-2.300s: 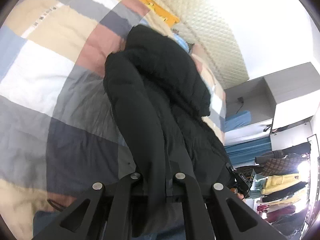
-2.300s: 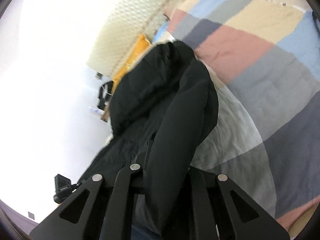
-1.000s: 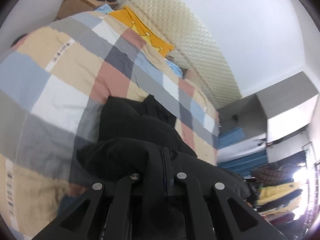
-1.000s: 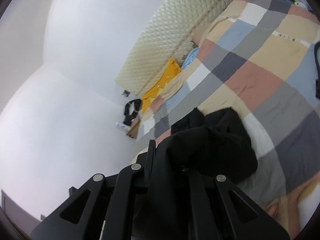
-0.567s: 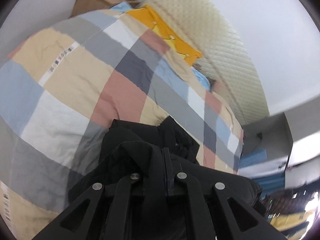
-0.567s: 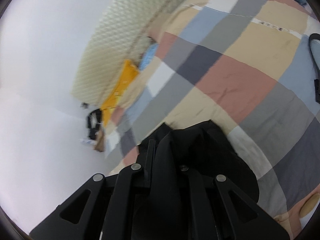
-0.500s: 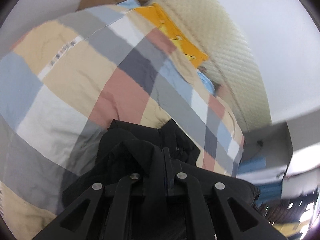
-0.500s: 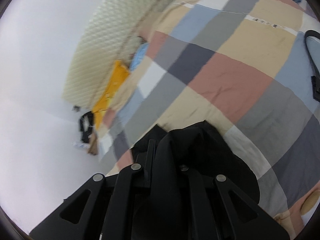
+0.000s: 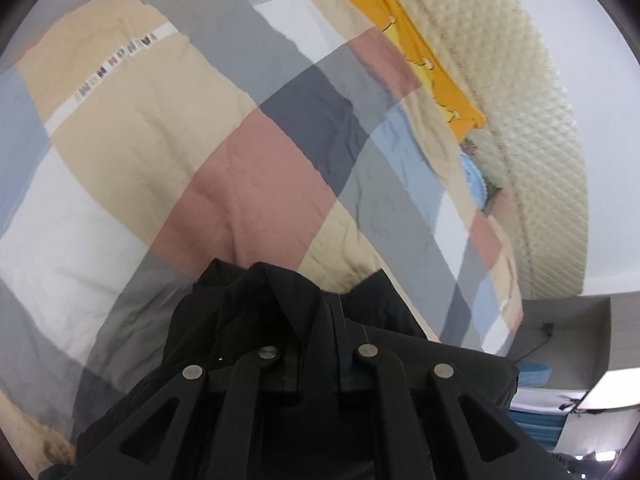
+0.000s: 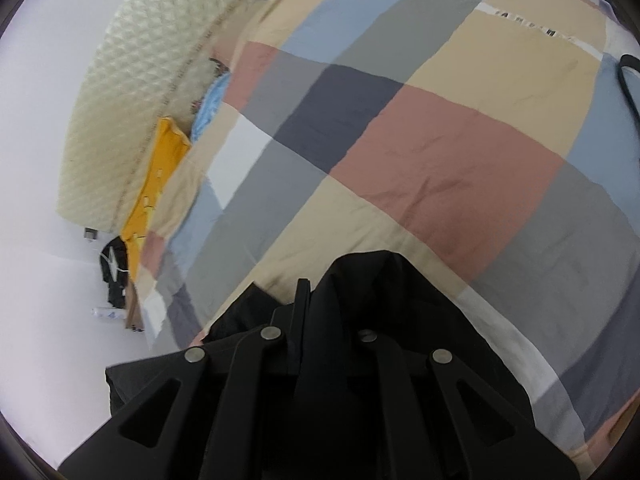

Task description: Fold large clothes

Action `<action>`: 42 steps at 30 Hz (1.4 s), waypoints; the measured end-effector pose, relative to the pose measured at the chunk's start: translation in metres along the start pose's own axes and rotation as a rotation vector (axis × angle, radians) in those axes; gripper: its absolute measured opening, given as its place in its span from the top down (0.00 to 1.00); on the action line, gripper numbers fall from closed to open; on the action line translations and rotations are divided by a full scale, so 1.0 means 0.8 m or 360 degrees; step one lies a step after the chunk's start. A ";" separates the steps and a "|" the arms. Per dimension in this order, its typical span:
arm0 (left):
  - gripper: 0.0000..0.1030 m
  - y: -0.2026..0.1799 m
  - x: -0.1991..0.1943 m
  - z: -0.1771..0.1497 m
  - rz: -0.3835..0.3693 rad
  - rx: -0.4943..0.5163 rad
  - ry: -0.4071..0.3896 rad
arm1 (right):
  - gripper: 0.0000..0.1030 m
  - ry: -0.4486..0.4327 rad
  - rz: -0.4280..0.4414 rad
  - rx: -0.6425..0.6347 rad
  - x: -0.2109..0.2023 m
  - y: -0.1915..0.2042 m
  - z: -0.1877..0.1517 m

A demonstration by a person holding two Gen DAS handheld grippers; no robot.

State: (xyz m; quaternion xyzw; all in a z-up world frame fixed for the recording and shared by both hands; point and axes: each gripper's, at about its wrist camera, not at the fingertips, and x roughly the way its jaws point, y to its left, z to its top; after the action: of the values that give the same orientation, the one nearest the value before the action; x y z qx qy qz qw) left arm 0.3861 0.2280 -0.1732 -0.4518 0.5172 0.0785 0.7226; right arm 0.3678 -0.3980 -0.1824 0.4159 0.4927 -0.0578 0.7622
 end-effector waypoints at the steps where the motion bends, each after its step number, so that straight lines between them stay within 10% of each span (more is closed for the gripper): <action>1: 0.90 0.001 0.010 0.004 0.0005 -0.0010 0.0008 | 0.92 0.0007 -0.0008 0.0007 0.010 -0.002 0.003; 19: 0.86 0.023 0.125 0.037 -0.0218 -0.0172 0.0173 | 0.92 0.0107 -0.0012 0.0053 0.131 -0.038 0.012; 26: 0.71 0.067 0.085 0.017 -0.0543 -0.0371 0.0247 | 0.86 0.0180 0.0179 0.0248 0.112 -0.068 0.002; 32: 0.25 0.099 0.003 0.008 -0.0750 -0.0407 0.0166 | 0.69 0.0202 0.0228 0.0277 0.065 -0.077 -0.009; 35: 0.25 0.110 -0.053 0.010 -0.0741 -0.0347 0.0025 | 0.39 0.0157 0.0246 0.0267 0.024 -0.077 -0.009; 42: 0.25 0.055 -0.132 -0.024 -0.0674 0.0149 -0.0156 | 0.32 -0.0106 0.0143 -0.0066 -0.094 -0.025 -0.018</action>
State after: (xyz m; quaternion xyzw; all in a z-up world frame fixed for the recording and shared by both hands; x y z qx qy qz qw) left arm 0.2996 0.2772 -0.1131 -0.5119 0.3781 -0.0773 0.7674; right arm 0.3100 -0.4251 -0.1364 0.4196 0.4490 -0.0270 0.7884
